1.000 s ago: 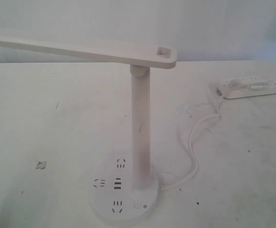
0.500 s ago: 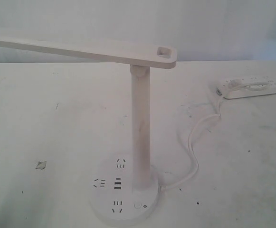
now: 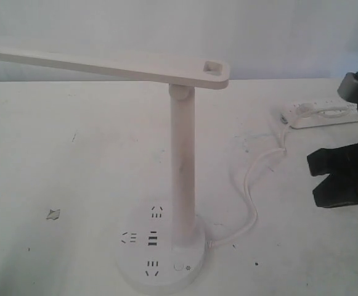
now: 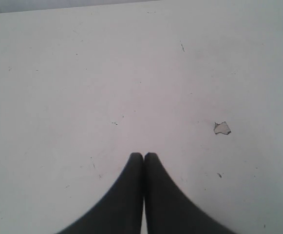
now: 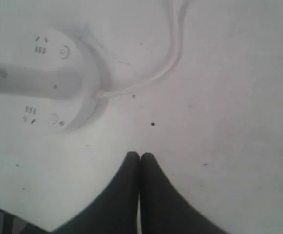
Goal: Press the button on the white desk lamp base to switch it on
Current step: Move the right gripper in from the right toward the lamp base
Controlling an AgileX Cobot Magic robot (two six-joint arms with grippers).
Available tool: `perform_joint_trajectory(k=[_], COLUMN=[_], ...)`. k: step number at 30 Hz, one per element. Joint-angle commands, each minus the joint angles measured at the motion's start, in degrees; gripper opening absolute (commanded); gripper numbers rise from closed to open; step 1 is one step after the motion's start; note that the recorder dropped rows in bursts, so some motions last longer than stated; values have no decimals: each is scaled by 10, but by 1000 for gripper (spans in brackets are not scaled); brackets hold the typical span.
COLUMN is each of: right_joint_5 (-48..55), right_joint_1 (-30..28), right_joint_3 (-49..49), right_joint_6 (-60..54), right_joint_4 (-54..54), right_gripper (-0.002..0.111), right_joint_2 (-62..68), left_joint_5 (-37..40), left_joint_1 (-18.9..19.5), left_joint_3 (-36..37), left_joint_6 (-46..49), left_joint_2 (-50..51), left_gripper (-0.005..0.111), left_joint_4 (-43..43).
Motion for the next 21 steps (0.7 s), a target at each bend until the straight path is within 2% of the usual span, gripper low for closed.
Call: perform_joint_trajectory(k=[1, 4, 8, 14, 21], right_joint_5=[12, -20, -77, -107, -131], right_joint_1=[81, 177, 254, 286, 304], right_joint_3=[-5, -5, -5, -5, -5], right_joint_6=[-8, 47, 120, 167, 170], right_joint_4=[47, 41, 13, -6, 71], right_gripper=[0, 0, 0, 0, 0], right_joint_2=[-1, -1, 7, 46, 111], left_joint_5=[-2, -2, -2, -2, -2], left_joint_1=[-5, -5, -5, -5, -5], left_joint_3=[1, 1, 1, 1, 1], left_joint_6=[1, 1, 1, 1, 1], left_joint_2=[-2, -2, -2, -2, -2], left_gripper=[0, 0, 0, 0, 0], left_joint_4=[0, 0, 0, 0, 0])
